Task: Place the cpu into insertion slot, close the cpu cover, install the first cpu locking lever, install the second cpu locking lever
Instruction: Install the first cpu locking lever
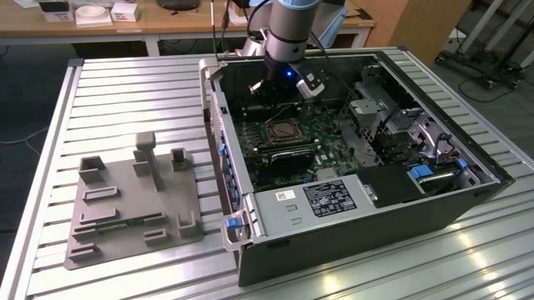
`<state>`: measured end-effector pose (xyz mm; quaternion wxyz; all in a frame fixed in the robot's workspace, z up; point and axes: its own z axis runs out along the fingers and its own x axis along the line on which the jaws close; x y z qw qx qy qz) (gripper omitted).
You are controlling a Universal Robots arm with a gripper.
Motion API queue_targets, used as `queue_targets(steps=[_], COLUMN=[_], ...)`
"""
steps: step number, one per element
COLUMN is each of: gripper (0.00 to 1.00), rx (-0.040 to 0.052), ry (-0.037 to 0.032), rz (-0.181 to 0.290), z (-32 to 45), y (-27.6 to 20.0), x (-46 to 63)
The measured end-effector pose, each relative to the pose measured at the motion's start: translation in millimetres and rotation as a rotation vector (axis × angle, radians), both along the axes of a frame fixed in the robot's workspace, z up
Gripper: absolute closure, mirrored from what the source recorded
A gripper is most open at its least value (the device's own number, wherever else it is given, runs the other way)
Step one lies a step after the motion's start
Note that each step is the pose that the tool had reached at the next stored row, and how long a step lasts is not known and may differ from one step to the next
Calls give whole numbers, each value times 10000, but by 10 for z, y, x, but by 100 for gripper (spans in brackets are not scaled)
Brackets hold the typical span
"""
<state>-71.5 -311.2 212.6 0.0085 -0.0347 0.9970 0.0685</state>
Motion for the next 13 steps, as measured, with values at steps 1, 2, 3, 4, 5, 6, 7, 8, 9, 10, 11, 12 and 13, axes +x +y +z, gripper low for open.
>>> queue_targets(steps=[1, 2, 3, 4, 5, 6, 7, 8, 9, 10, 11, 12, 13], gripper=[90, 90, 90, 90, 90, 90, 90, 90, 90, 90, 90, 90, 90], rx=[15, 49, 94, 139, 174, 186, 190, 191, 193, 191, 191, 190, 190], ry=[1, 1, 2, 2, 1, 0, 1, 2, 3, 6, 9, 11, 12], rz=[0, -1, 2, 2, 2, 1, 2, 3, 2, 2, 1, 2, 2], z=[1, 1, 2, 1, 1, 0, 0, -1, -3, -4, -6, -8, -10], y=[4, 10, 15, 19, 20, 21, 21, 20, 17, 11, 6, 1, -6], x=[0, -1, -1, -1, -1, 0, 2, 5, 9, 13, 19, 23, 26])
